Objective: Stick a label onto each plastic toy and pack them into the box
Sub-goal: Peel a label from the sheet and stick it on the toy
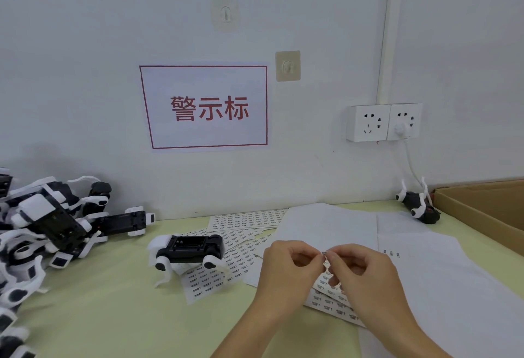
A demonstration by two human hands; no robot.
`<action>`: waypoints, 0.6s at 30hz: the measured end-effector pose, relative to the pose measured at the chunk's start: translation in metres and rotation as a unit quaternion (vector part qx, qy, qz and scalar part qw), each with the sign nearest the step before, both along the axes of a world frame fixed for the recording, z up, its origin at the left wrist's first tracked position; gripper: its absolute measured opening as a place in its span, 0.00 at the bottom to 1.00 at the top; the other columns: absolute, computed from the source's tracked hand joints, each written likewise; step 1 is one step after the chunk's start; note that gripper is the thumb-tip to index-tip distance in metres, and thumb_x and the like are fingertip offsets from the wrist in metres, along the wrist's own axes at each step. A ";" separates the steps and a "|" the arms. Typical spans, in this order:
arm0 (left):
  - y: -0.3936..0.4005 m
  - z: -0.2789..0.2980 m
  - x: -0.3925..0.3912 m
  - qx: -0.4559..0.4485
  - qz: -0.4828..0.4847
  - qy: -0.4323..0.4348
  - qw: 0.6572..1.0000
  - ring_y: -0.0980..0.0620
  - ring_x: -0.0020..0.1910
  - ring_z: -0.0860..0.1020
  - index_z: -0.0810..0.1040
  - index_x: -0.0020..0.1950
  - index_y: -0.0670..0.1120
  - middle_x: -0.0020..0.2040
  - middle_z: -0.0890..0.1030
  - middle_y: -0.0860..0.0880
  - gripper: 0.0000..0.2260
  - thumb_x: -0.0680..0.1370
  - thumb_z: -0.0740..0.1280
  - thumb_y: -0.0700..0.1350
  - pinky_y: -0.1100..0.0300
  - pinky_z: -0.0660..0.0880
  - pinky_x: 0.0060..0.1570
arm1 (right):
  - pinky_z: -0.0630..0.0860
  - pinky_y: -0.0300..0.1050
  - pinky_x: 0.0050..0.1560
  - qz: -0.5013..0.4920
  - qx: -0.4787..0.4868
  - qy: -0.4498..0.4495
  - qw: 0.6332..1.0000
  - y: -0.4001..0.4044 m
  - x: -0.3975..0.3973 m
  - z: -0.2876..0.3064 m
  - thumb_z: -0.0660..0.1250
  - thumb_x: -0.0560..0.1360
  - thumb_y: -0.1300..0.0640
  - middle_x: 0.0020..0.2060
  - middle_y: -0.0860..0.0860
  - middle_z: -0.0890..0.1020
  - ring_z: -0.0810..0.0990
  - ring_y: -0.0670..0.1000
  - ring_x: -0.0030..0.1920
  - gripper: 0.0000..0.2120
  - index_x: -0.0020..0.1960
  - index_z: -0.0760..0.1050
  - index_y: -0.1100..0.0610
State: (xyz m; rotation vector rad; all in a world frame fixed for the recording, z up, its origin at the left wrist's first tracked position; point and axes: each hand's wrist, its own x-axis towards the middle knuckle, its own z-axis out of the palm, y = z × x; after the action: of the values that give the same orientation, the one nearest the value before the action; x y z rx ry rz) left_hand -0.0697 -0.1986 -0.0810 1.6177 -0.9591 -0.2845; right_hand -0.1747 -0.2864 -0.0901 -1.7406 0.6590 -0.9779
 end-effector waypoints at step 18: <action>0.063 0.043 0.092 0.183 0.085 -0.177 0.963 0.60 0.52 0.74 0.72 0.58 0.57 0.58 0.75 0.58 0.22 0.74 0.60 0.31 0.69 0.73 0.43 | 0.72 0.34 0.34 -0.027 -0.169 0.042 0.984 -0.005 0.005 -0.018 0.71 0.75 0.60 0.39 0.38 0.80 0.79 0.43 0.39 0.11 0.42 0.78 0.44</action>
State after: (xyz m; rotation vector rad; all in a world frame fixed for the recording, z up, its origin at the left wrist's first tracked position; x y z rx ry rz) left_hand 0.0220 -0.1353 -0.0377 2.1284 -1.0701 -0.0526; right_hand -0.1702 -0.2916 -0.1085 -2.0792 0.6246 -1.1070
